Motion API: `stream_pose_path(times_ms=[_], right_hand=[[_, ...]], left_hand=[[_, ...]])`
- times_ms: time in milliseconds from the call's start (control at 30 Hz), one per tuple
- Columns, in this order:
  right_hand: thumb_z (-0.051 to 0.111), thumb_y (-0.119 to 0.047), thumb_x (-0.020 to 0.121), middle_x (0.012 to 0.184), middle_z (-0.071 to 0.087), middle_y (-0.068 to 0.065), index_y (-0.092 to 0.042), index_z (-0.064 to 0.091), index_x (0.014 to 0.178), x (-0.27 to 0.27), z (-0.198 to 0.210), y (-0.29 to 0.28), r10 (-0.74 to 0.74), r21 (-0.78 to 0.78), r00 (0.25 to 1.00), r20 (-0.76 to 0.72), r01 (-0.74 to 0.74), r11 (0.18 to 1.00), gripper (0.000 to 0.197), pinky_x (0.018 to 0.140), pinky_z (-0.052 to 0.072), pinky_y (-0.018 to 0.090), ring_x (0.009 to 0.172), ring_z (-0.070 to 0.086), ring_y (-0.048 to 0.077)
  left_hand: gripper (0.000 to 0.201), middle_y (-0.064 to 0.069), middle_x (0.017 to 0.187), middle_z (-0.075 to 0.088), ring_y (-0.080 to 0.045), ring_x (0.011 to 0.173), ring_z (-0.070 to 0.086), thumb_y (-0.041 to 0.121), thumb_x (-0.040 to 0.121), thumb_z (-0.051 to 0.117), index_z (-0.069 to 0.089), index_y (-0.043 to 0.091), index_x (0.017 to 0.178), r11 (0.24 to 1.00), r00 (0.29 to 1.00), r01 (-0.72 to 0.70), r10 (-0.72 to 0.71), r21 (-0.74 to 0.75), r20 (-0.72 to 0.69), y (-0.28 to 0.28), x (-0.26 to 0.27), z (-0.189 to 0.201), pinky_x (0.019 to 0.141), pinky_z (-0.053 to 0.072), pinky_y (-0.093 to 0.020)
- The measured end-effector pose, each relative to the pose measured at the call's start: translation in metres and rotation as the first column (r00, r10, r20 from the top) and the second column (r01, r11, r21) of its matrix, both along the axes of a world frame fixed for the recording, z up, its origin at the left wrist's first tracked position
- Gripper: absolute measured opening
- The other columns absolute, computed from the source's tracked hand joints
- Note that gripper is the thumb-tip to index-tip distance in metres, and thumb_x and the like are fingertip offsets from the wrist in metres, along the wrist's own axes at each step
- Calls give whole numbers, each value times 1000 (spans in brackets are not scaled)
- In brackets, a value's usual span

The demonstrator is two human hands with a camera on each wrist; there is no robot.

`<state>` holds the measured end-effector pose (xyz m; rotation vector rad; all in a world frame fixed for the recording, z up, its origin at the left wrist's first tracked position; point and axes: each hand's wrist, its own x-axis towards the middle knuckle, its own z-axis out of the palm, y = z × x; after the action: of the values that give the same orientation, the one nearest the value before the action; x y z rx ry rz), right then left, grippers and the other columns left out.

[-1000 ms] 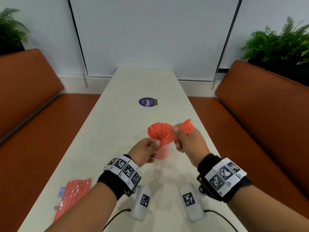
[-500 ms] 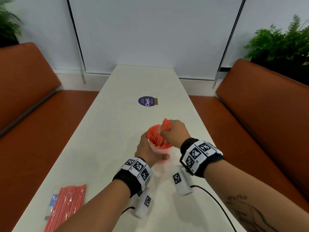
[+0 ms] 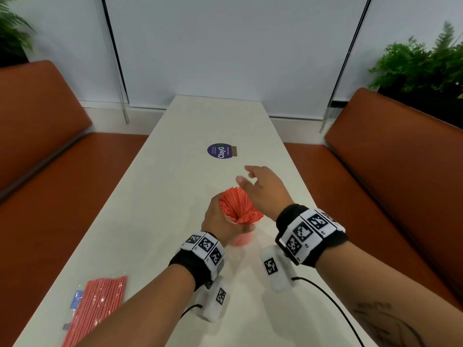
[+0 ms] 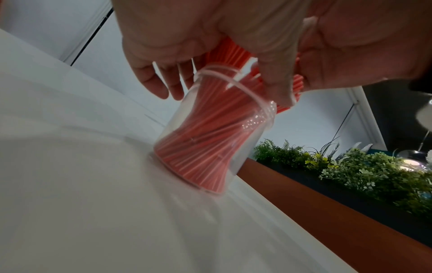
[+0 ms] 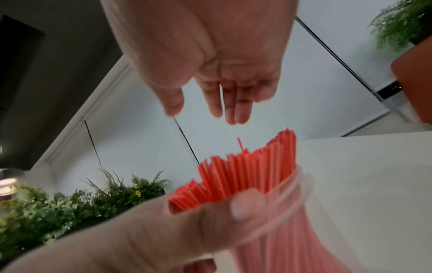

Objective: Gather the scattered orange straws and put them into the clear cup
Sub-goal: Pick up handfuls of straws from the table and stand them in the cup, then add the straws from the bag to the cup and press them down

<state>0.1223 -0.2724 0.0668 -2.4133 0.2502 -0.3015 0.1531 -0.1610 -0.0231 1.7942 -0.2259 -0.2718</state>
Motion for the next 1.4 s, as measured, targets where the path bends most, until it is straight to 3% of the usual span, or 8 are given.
stream_pose_path(times_ms=[133,233,400,567,967,1133,1233,1400], right_hand=[[24,-39,100,147,40,2,-21,36,141,-9,-19,4,117,-199,985,-129,-141,970,47,115,22,44,138,33,20],[20,-39,100,154,29,0,-22,34,143,-7,-37,7,191,-263,954,-230,-250,932,48,117,8,44,145,15,17],[25,-39,100,151,31,2,-18,32,143,-16,-44,-4,-69,305,985,159,18,952,49,115,20,31,141,27,17],[16,-50,98,139,49,7,-22,45,135,-31,-67,2,-25,717,990,-140,119,687,55,108,36,43,130,44,23],[25,-47,99,140,46,2,-21,41,136,-59,-77,29,28,657,995,-95,42,752,48,109,35,42,133,40,20],[43,-35,95,126,45,2,-12,40,134,-85,-39,48,-218,485,928,302,47,873,45,87,34,18,111,46,15],[46,-41,84,100,45,-10,-23,45,118,-100,-12,76,-126,400,847,516,-109,910,39,77,38,6,88,47,3],[58,-19,88,98,51,4,-21,48,110,-95,-19,146,215,469,957,193,-283,837,25,68,40,15,83,51,14]], left_hand=[[110,0,119,57,-19,112,57,32,32,88,35,21,128,997,998,58,-59,-48,-27,-1,2,4,99,48,-43],[106,0,115,65,-17,106,64,47,28,92,47,19,121,997,997,74,-74,-23,4,-3,12,-11,92,53,-44],[83,3,118,54,-15,107,53,19,51,89,44,17,121,999,998,51,-52,14,39,16,-2,4,94,43,-30],[78,4,119,51,-16,112,49,9,61,83,43,13,127,998,998,49,-50,25,24,29,-9,0,87,38,-27],[84,-2,128,51,-20,118,50,14,57,83,41,12,130,993,1000,12,-10,117,-17,70,-50,16,96,44,-33],[79,-5,139,44,-21,120,49,17,71,78,36,11,137,968,1000,-18,18,252,2,108,-64,38,95,42,-30],[64,-4,127,54,-17,103,54,22,73,76,47,12,129,945,992,-129,122,301,42,144,-70,54,88,44,-28],[56,-7,129,56,-21,116,54,31,81,68,49,9,128,793,954,-271,295,545,45,214,-82,57,94,43,-30]])
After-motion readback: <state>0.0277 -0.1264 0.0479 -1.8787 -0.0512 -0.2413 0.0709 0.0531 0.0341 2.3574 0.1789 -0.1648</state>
